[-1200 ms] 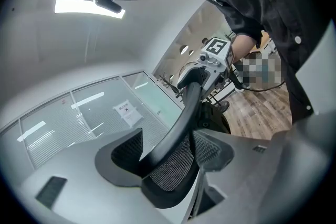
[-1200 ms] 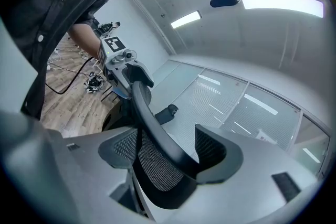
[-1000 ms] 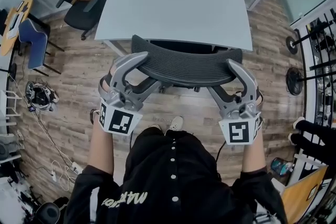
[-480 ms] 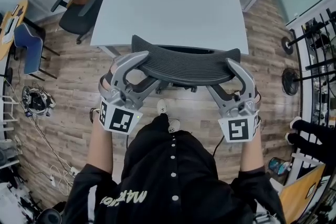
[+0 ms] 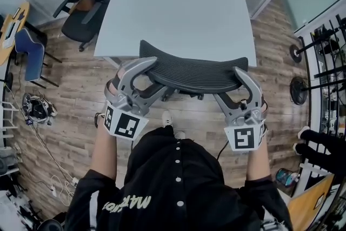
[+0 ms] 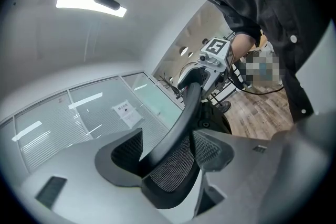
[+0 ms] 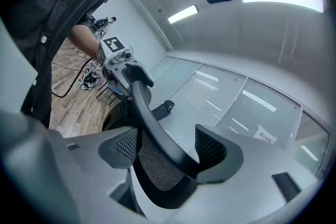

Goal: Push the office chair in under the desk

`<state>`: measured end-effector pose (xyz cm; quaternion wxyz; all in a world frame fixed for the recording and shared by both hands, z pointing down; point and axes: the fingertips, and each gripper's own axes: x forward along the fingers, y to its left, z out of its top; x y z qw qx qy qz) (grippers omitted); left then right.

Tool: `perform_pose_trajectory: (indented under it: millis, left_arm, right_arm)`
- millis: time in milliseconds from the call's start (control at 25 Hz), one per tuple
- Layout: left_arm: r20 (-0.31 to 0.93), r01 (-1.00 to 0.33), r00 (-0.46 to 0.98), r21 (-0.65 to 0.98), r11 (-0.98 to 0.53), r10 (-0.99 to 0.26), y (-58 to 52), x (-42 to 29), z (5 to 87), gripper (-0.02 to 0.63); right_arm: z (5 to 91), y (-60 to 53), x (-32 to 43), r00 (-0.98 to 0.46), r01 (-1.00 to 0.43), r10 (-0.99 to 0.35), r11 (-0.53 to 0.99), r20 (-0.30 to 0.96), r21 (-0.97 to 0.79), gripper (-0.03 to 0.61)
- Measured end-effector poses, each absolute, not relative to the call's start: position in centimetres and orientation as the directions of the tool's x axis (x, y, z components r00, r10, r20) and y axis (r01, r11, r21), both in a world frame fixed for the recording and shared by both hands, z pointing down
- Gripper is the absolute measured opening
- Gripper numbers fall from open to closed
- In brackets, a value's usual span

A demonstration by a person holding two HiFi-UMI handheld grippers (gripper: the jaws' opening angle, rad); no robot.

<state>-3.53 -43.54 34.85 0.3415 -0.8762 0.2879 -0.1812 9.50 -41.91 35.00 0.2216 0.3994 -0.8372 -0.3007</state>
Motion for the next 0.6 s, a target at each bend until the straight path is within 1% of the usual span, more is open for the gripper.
perform_pose_trajectory:
  millis: [600]
  left_arm:
    - [0.115,-0.382,0.768,-0.707,-0.595,-0.63,-47.1,-2.5,34.8,0.294]
  right_arm:
    - [35.0,-45.5,10.5,-0.574,-0.536,-0.807,0.499,0.14,0.681,0.322]
